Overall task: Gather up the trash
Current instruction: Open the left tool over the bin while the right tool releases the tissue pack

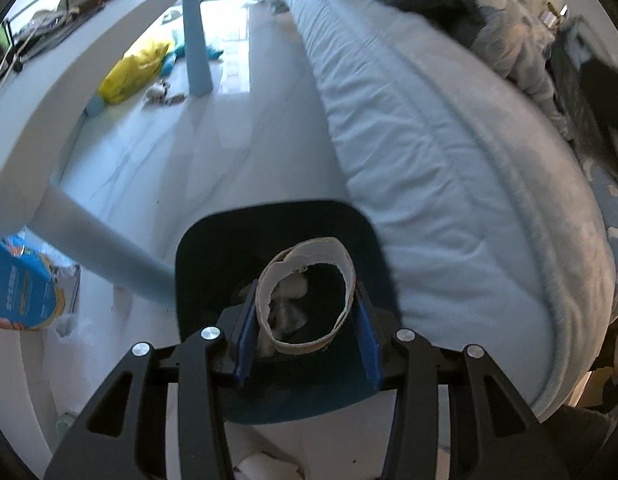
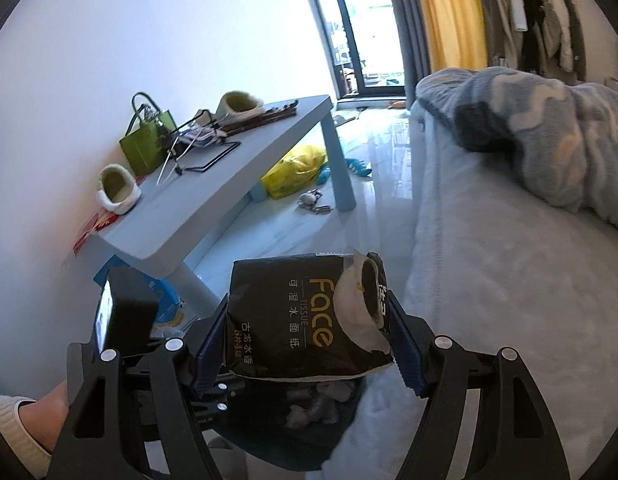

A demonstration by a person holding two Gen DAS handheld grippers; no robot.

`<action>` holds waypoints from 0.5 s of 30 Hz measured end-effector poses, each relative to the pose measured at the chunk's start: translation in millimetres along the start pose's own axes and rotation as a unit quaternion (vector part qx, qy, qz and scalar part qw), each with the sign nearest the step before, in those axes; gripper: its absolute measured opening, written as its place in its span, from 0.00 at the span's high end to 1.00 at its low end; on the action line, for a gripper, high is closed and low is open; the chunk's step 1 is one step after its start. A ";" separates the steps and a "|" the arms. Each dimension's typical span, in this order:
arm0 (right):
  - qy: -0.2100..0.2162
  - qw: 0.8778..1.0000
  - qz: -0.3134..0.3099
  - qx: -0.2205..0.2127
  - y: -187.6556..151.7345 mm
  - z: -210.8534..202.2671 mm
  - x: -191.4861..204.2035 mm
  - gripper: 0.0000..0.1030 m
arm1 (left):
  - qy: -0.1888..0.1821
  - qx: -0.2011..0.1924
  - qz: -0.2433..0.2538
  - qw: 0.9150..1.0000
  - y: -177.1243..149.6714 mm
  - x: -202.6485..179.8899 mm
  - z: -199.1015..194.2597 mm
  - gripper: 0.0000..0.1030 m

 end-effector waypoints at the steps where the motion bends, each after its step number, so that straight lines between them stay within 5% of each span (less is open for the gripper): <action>1: 0.002 1.000 -0.002 0.003 0.0 5.6 4.9 0.30 | -0.002 0.006 -0.002 1.000 -2.3 4.3 2.0 0.54; 5: 0.005 1.000 -0.007 0.013 -0.8 21.0 16.1 0.30 | -0.002 0.030 -0.004 1.000 -12.5 16.6 10.5 0.51; 10: 0.005 0.999 -0.012 0.032 -4.2 42.3 26.0 0.30 | 0.012 0.022 0.019 1.000 -17.4 23.9 5.1 0.37; 15: -0.002 0.999 -0.015 0.050 -9.7 59.4 29.6 0.30 | 0.012 0.002 0.009 1.000 -13.5 38.6 -9.4 0.34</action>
Point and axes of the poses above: each gripper's, at about its wrist camera, not at the fingertips, and z roughly the way its jaws point, x to its left, y to its top, the point moved 4 cm from there along z, roughly the way its jaws point, and after that the axes turned 1 degree about z, right-handed, at the moved point
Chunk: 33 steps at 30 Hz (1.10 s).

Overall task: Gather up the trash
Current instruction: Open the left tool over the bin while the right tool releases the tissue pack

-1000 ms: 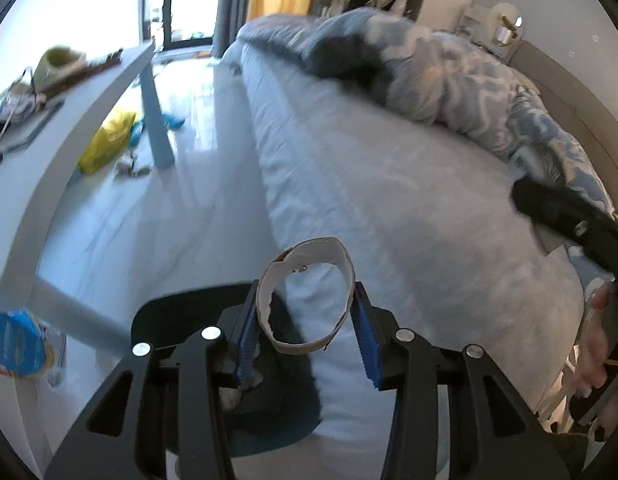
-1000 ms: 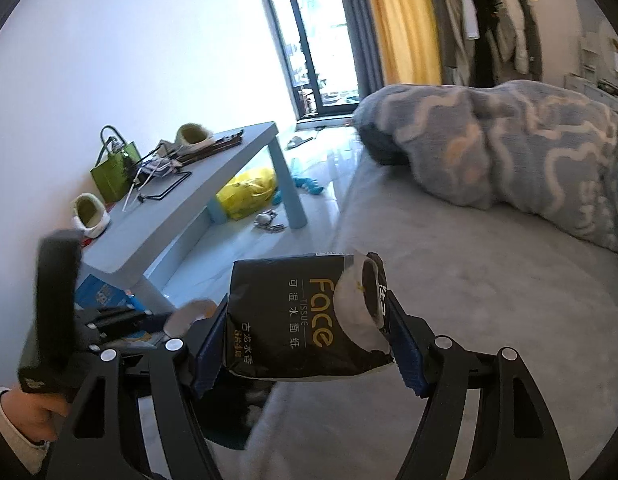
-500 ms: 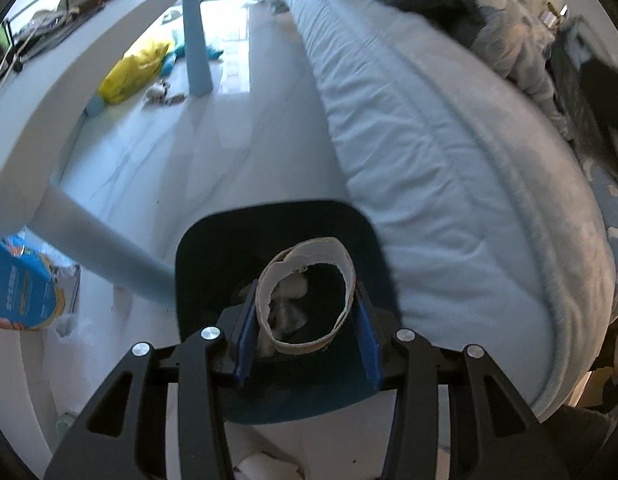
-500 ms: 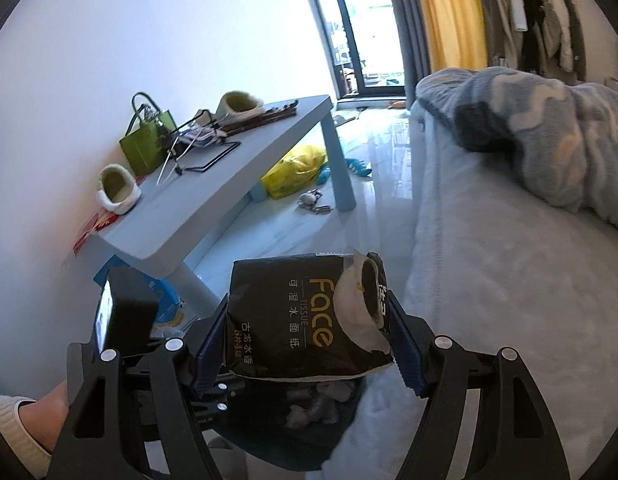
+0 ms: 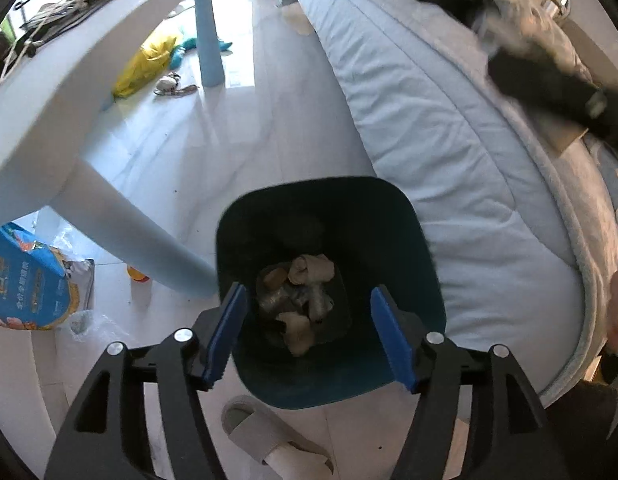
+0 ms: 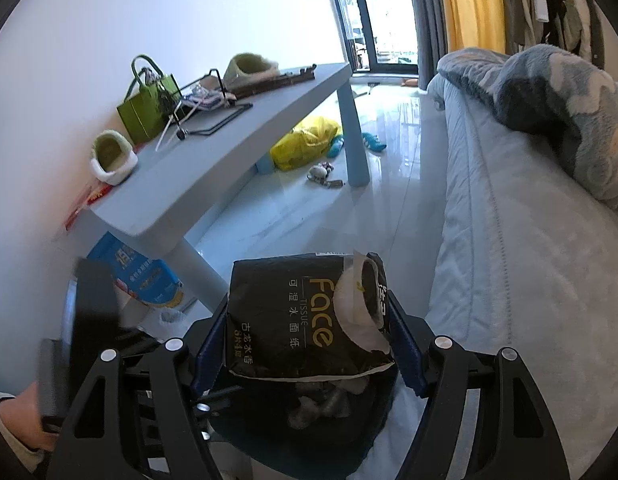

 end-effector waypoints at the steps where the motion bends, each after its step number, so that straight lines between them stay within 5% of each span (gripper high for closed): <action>1: -0.003 1.000 -0.001 0.005 -1.2 4.6 1.3 0.30 | 0.000 -0.006 -0.003 1.000 1.1 2.5 -3.8 0.33; 17: -0.040 0.991 -0.041 0.122 -44.9 84.2 16.6 0.29 | -0.018 -0.121 -0.056 0.991 19.3 37.0 -88.8 0.31; 25: -0.057 0.978 -0.074 0.187 -83.8 112.6 19.0 0.23 | -0.021 -0.179 -0.047 0.982 34.5 26.0 -131.5 0.15; 33: -0.053 0.982 -0.081 0.165 -81.5 88.5 21.6 0.14 | 0.014 -0.225 -0.034 0.974 43.8 9.4 -165.1 0.05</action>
Point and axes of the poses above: each gripper's, at about its wrist camera, not at the fingertips, and z roughly the way its jaws point, x to its left, y to its top, the point moved 4 cm from there along z, roughly the way its jaws point, and after that the axes turned 1 degree about z, right-handed, at the moved point
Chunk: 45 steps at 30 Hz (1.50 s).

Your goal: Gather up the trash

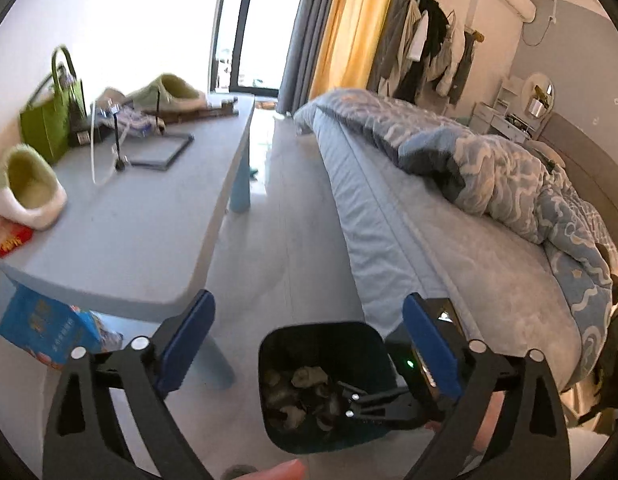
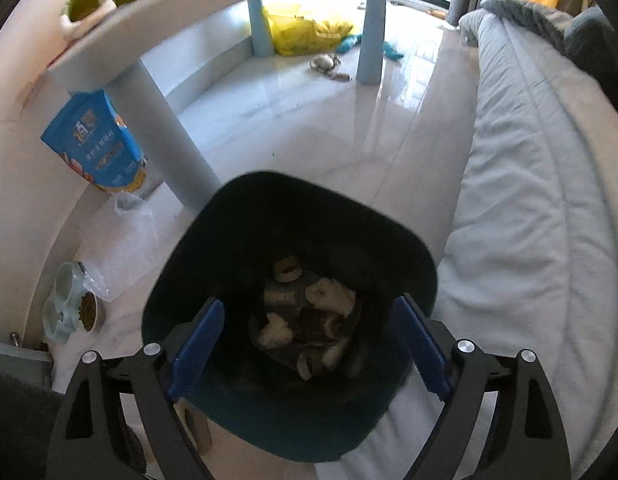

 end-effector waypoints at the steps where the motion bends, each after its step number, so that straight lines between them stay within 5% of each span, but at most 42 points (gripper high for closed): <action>1: 0.001 1.000 0.000 -0.008 1.6 -5.6 0.0 0.14 | 0.008 -0.005 0.008 1.000 2.0 -4.6 -3.2 0.05; 12: -0.010 0.984 0.048 -0.168 -8.4 -139.3 -37.9 0.07 | -0.002 -0.065 0.030 0.997 11.2 -47.9 -34.5 0.03; 20: -0.092 0.954 0.079 -0.273 -49.5 -237.2 -88.3 0.03 | 0.039 -0.059 0.020 0.997 -12.3 -64.3 -47.0 0.03; 28: -0.175 0.921 0.116 -0.328 -110.2 -320.1 -125.7 0.03 | 0.046 -0.104 0.024 0.993 -25.4 -88.6 -79.9 0.03; 40: -0.206 0.885 0.188 -0.374 -228.6 -405.6 -142.0 0.03 | 0.039 -0.118 0.056 0.991 -64.5 -127.5 -107.3 0.03; 45: -0.228 0.888 0.167 -0.363 -251.3 -406.8 -132.2 0.03 | 0.039 -0.115 0.049 0.991 -78.5 -125.0 -113.6 0.03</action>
Point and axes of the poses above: each gripper's, at about its wrist camera, not at the fingertips, and z roughly the way its jaws point, x to its left, y to its top, the point moved 4 cm from there along z, roughly the way its jaws point, and after that the axes turned 1 degree about z, right-handed, at the moved point
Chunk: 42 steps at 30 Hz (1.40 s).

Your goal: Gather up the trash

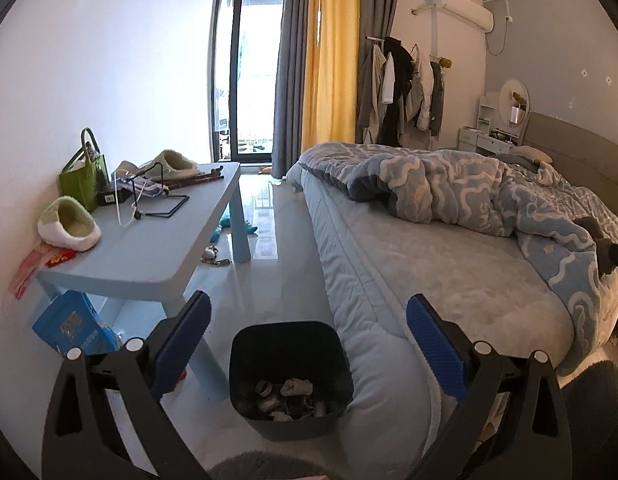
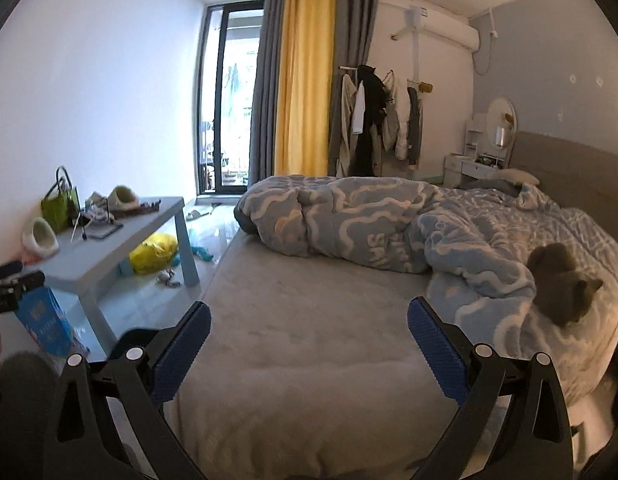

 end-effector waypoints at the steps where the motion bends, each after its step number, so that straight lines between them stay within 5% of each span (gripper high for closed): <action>1: 0.006 1.000 0.001 0.001 -1.9 -0.9 1.1 0.03 | -0.001 -0.001 -0.003 1.000 -1.4 -0.2 -1.9 0.03; 7: 0.031 0.999 -0.006 0.032 -20.6 11.4 5.5 0.03 | 0.000 -0.003 0.001 1.000 -5.4 -2.8 -6.1 0.03; 42: 0.047 0.998 0.031 0.038 -27.9 13.1 -6.3 0.03 | -0.008 0.008 0.021 1.000 -13.5 -22.6 2.0 0.03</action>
Point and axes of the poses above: each gripper's, at about its wrist camera, not at the fingertips, and z roughly the way its jaws point, x to its left, y to its top, the point moved 4 cm from there along z, roughly the way its jaws point, and after that the axes turned 1 degree about z, right-handed, at the moved point
